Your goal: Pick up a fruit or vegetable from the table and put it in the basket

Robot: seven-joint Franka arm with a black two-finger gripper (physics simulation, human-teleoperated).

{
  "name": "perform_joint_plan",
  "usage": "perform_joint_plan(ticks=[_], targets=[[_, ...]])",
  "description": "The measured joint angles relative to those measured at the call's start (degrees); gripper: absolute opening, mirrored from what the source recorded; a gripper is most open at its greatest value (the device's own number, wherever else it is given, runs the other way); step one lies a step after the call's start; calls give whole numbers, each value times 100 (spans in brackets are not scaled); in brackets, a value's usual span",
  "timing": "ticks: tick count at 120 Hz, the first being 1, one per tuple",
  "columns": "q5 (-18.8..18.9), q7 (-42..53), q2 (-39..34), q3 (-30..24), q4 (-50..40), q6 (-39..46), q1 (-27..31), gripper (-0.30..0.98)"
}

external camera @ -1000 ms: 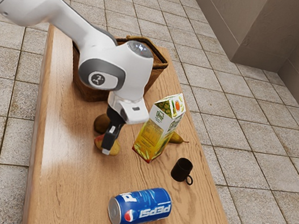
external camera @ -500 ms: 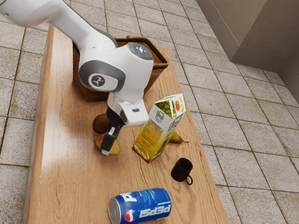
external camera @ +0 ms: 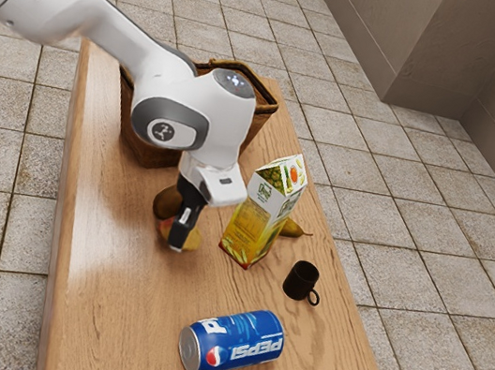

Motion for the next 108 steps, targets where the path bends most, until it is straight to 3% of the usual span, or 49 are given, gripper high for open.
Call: perform_joint_plan(ticks=[18,40,61,88,108], targets=[[115,-54,-52,13,706,-474,8,40],[446,-359,-97,32,1935,-2274,0,41],[872,-622,-115,700,2678,-3316,10,40],[1270,-864,-123,1796,3327,-3805,2,41],[1455,-999,-83,2253,3125,-3411,2,41]])
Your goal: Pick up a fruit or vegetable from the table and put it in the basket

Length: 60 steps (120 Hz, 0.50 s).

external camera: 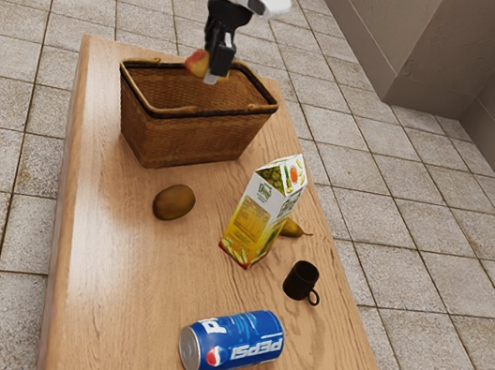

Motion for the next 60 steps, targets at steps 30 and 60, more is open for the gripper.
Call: perform_joint_plan(ticks=[30,60], targets=[[83,-159,42,774,-728,1447,-10,41],[-38,-311,80,1126,-1397,2731,-26,40]])
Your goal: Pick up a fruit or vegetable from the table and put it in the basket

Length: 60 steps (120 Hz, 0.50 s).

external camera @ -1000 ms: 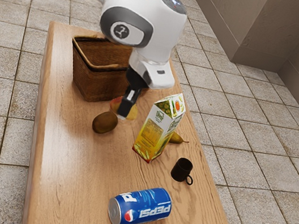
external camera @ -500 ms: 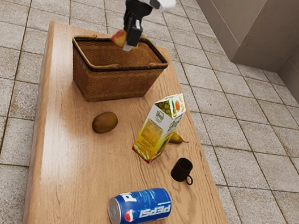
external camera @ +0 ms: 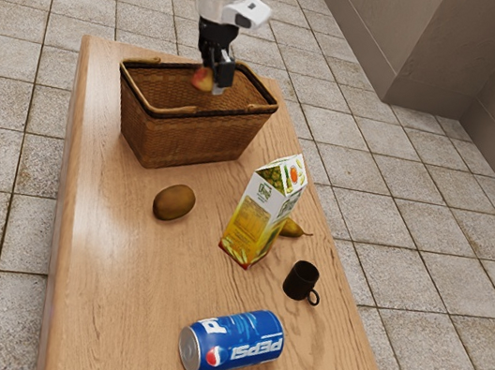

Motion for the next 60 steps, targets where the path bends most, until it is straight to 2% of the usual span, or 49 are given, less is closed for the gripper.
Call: perform_joint_plan(ticks=[24,45,52,60], targets=[[-62,-90,2,134,-150,440,0,41],[-27,-129,-25,152,-110,502,-73,56],[76,-118,-103,-13,1319,-610,-84,60],[10,-150,-224,-778,3277,-2452,-126,62]])
